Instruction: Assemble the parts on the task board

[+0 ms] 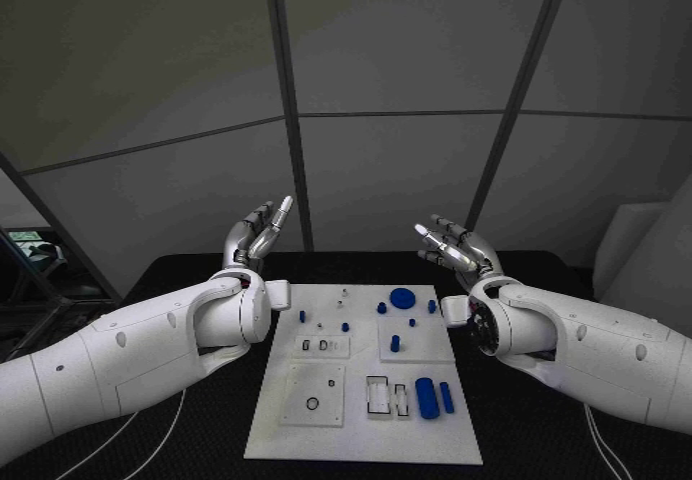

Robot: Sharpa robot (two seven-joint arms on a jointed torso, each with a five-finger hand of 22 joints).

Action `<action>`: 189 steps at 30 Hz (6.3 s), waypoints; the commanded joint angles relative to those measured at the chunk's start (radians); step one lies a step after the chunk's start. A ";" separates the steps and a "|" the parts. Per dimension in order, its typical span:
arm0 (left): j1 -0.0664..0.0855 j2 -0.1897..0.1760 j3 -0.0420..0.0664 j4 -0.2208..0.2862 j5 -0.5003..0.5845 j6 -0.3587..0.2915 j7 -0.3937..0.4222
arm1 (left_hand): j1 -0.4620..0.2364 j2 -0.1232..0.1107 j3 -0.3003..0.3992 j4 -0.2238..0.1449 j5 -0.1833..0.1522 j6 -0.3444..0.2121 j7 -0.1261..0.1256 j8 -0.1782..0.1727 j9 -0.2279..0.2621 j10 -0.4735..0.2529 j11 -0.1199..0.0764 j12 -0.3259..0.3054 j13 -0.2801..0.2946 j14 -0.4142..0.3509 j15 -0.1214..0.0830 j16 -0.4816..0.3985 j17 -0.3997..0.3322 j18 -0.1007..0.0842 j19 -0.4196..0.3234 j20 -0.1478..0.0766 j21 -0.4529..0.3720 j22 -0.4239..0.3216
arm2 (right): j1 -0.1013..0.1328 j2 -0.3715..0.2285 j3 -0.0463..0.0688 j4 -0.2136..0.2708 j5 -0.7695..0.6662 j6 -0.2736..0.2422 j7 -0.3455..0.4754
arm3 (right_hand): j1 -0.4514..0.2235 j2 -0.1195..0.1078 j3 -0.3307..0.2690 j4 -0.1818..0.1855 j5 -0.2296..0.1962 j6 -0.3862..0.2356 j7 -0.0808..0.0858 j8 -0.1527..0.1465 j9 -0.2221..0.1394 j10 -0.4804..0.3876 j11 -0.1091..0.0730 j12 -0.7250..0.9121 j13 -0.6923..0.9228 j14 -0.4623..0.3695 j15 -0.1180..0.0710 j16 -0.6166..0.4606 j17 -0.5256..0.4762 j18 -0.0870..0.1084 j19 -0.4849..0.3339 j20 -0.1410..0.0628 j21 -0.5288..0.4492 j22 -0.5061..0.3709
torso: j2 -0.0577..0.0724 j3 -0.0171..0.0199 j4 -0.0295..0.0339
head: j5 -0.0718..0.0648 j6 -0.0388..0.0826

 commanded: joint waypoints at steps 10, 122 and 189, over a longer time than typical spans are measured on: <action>0.002 -0.021 -0.004 -0.008 0.017 0.085 0.023 | 0.085 0.009 0.013 0.009 0.006 0.102 0.051 0.018 0.012 0.119 0.064 0.018 0.012 0.123 0.033 0.027 0.015 -0.010 0.048 0.023 0.032 0.015 | 0.015 -0.009 0.016 -0.074 -0.566 0.127 -0.120 | 0.202 0.002 0.122 -0.172 -0.022 0.657 0.076 0.089 0.034 0.667 -0.064 0.085 0.022 0.646 -0.083 0.085 0.025 0.100 0.376 -0.027 0.180 0.065 | 0.010 0.0020 0.0012 | -0.011 -0.005; -0.002 -0.197 -0.004 0.298 -0.041 0.180 -0.039 | 0.220 0.046 -0.009 -0.108 0.001 0.631 0.101 0.062 0.034 0.692 0.060 0.095 0.036 0.723 -0.030 0.129 0.044 0.051 0.626 0.006 0.331 0.137 | 0.141 0.156 0.017 -0.130 -1.537 0.253 -0.608 | 0.190 -0.130 0.500 -0.121 -0.133 0.843 0.007 0.051 0.039 0.871 -0.157 0.041 0.031 1.079 -0.223 1.240 0.967 0.023 0.772 -0.183 1.213 0.961 | 0.204 0.0018 0.0693 | -0.080 0.038; 0.001 -0.199 -0.003 0.298 -0.041 0.186 -0.046 | 0.217 0.048 -0.012 -0.113 0.001 0.626 0.105 0.052 0.034 0.678 0.064 0.083 0.036 0.716 -0.026 0.118 0.043 0.049 0.619 0.008 0.328 0.134 | 0.143 0.148 -0.004 -0.120 -1.454 0.186 -0.598 | 0.124 -0.208 0.448 -0.079 -0.154 0.696 0.043 0.038 0.036 0.662 -0.109 0.063 0.028 1.044 -0.180 1.197 0.853 0.049 0.676 -0.145 1.146 0.839 | 0.208 0.0060 0.0612 | -0.062 0.035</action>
